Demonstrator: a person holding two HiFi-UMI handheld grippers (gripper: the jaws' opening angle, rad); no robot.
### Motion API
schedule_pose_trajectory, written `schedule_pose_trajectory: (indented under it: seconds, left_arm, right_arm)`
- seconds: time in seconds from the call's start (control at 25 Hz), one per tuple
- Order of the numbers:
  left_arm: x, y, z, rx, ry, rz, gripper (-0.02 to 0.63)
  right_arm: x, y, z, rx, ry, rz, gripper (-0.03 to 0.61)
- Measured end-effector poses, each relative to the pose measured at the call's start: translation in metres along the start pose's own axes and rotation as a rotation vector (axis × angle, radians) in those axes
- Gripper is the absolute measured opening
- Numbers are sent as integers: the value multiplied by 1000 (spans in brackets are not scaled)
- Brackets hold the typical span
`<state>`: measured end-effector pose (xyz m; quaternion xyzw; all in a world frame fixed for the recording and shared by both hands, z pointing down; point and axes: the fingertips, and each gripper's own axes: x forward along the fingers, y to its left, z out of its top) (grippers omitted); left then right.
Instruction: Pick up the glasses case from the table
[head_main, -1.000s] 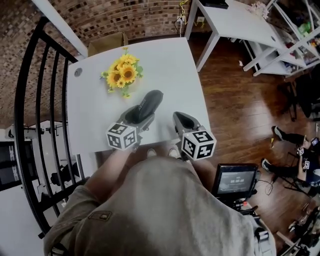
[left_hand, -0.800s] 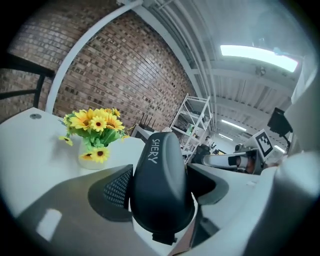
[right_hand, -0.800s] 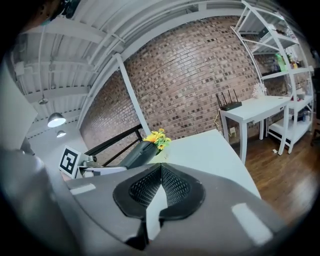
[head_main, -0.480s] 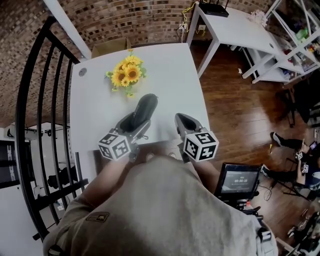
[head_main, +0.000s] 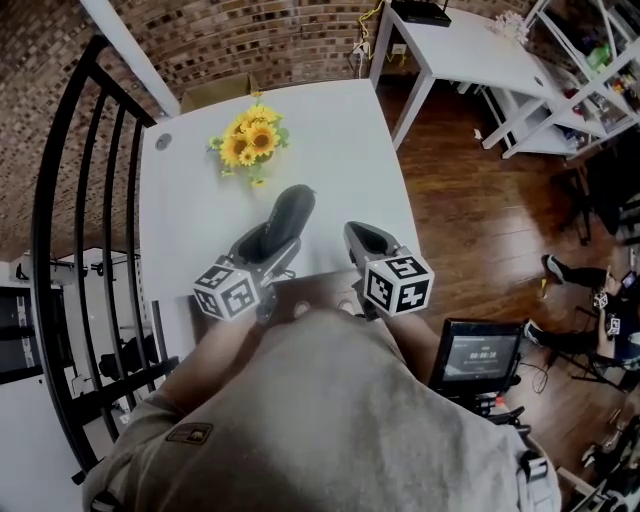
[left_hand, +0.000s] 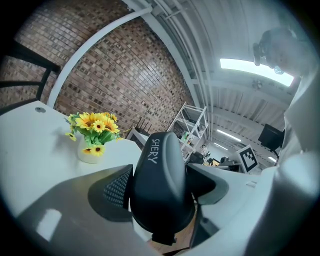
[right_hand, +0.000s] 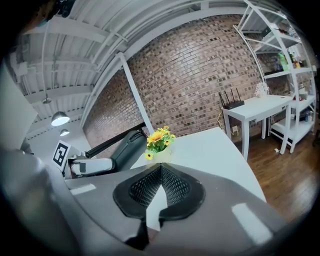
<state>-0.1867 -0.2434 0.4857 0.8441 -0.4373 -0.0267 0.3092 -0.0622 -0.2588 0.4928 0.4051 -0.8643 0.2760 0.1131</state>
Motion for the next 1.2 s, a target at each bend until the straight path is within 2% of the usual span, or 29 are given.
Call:
schedule_pose_trajectory:
  seconds: [1.2]
  left_arm:
    - [-8, -6, -7, -6, 26, -9, 336]
  right_arm:
    - [-5, 8, -3, -22, 23, -1, 11]
